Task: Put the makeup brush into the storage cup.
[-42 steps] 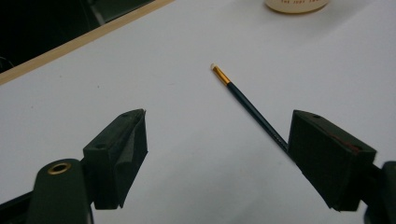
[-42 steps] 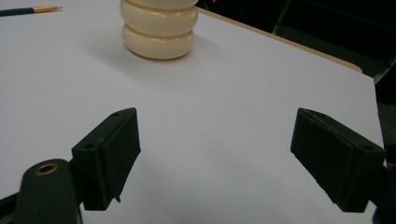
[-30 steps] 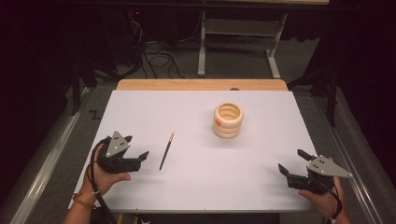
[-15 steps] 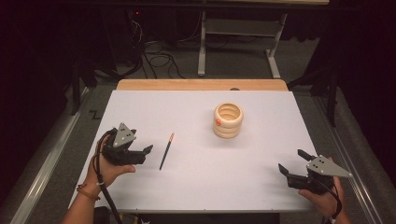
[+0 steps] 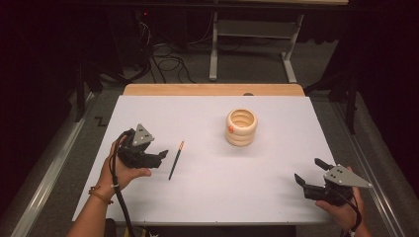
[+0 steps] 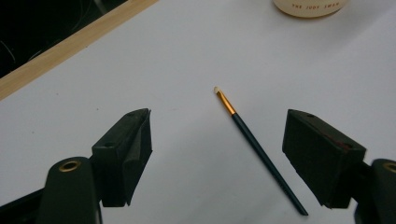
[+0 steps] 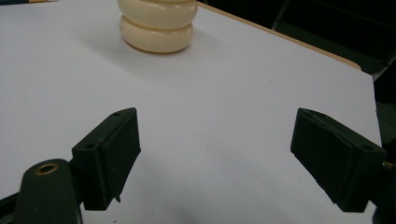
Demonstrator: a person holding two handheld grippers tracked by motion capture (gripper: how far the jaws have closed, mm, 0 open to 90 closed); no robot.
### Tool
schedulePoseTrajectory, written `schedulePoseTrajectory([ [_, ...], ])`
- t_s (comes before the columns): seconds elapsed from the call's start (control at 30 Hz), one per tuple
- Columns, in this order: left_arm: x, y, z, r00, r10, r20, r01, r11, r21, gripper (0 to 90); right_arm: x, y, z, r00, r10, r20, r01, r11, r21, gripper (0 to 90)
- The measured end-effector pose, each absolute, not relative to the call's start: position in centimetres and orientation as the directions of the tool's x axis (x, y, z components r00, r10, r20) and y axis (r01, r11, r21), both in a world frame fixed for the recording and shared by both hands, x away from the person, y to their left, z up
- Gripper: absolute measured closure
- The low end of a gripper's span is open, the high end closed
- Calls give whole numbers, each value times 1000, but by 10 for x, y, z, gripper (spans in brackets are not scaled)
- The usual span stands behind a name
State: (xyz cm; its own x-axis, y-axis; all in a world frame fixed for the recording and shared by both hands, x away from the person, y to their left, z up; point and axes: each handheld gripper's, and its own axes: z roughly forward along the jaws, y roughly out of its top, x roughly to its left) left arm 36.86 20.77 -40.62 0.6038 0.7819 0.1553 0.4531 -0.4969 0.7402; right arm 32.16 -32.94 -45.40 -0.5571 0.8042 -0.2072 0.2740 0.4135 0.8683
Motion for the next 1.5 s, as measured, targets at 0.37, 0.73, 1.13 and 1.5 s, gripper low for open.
schedulePoseTrajectory([
  [0.37,380,194,-410,605,782,151,476,-506,719,253,322,-329,-454,-555,806,-208,277,414,867,168],
  [0.73,395,187,-417,594,796,118,535,-500,681,259,322,-329,-455,-555,805,-209,278,417,865,168],
  [1.13,416,170,-430,603,790,107,604,-540,586,265,322,-328,-456,-553,800,-233,272,438,857,168],
  [1.5,432,162,-442,595,800,73,657,-537,528,277,322,-328,-457,-553,800,-232,276,439,855,168],
])
